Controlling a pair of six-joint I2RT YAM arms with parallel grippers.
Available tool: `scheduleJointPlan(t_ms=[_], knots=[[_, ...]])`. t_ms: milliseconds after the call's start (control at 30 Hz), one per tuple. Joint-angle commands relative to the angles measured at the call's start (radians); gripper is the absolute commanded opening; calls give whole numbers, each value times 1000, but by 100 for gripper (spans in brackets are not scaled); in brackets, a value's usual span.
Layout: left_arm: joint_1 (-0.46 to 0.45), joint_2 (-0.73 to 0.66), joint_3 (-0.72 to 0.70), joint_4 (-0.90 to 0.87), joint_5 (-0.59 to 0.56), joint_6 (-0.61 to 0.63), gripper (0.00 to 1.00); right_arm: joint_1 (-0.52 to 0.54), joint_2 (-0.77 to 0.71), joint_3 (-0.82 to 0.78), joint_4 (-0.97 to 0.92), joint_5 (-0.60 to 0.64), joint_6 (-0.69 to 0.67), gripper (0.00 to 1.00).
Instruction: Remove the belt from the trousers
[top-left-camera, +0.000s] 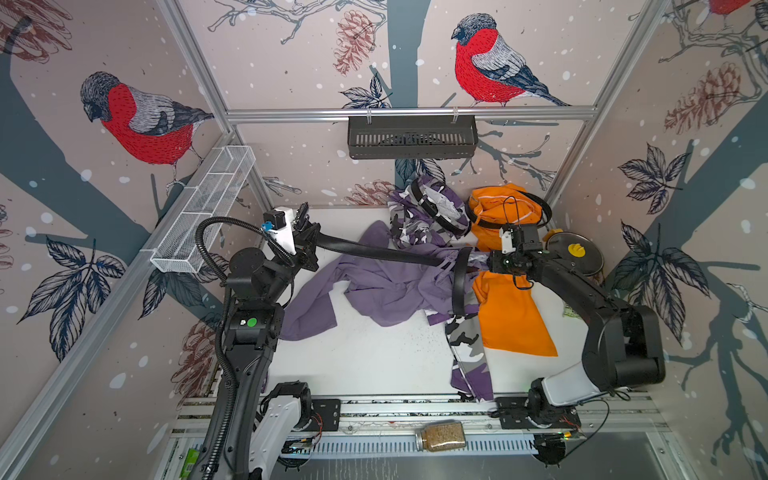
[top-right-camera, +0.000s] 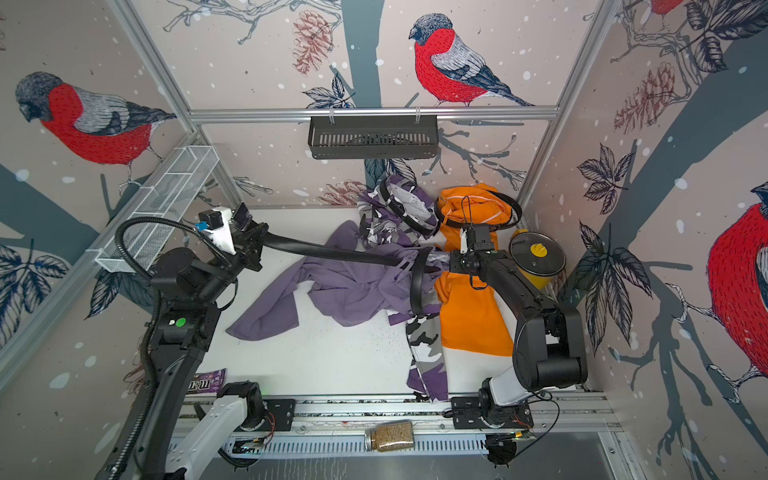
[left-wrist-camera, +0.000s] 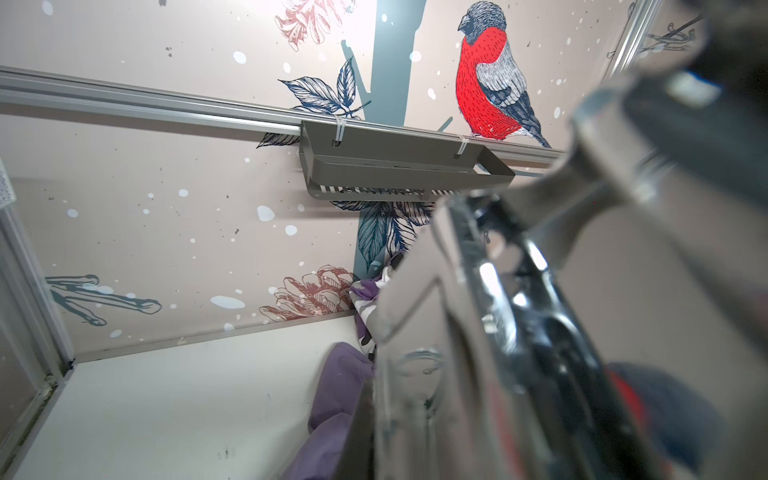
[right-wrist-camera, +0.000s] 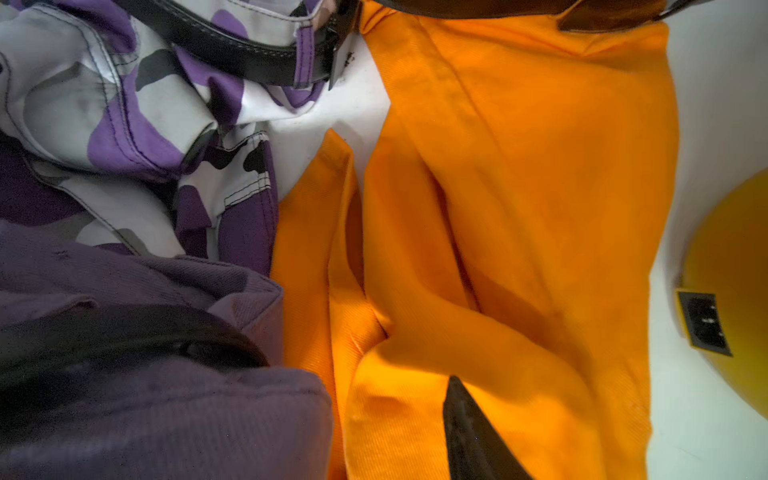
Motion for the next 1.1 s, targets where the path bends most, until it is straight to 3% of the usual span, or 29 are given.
scheduleJointPlan(t_ms=[0,200,500,667,700,733,767,833,867,1067], knots=[[21,-14,7,62,-120,28,0,-31,-3,-10,-25,125,-13,49],[46,-17,-66,87,-146,-9,0,-76,3,-36,-20,113,-23,49],[49,96,-335,233,-63,-281,0,-71,1,-61,6,89,-21,49],[50,165,-343,143,-56,-308,3,-61,5,-62,6,87,-29,50],[50,180,-330,103,-63,-316,20,-60,7,-60,6,87,-29,50],[49,200,-312,51,-65,-322,48,-58,10,-57,6,88,-30,50],[50,222,-297,6,-61,-326,70,-55,12,-56,7,88,-31,50],[47,257,-272,-66,-43,-326,96,-55,16,-56,10,85,-31,50],[46,271,-260,-108,-47,-338,100,-53,19,-54,12,84,-29,51],[17,239,-196,-323,-96,-389,100,-41,24,-56,16,81,-26,51]])
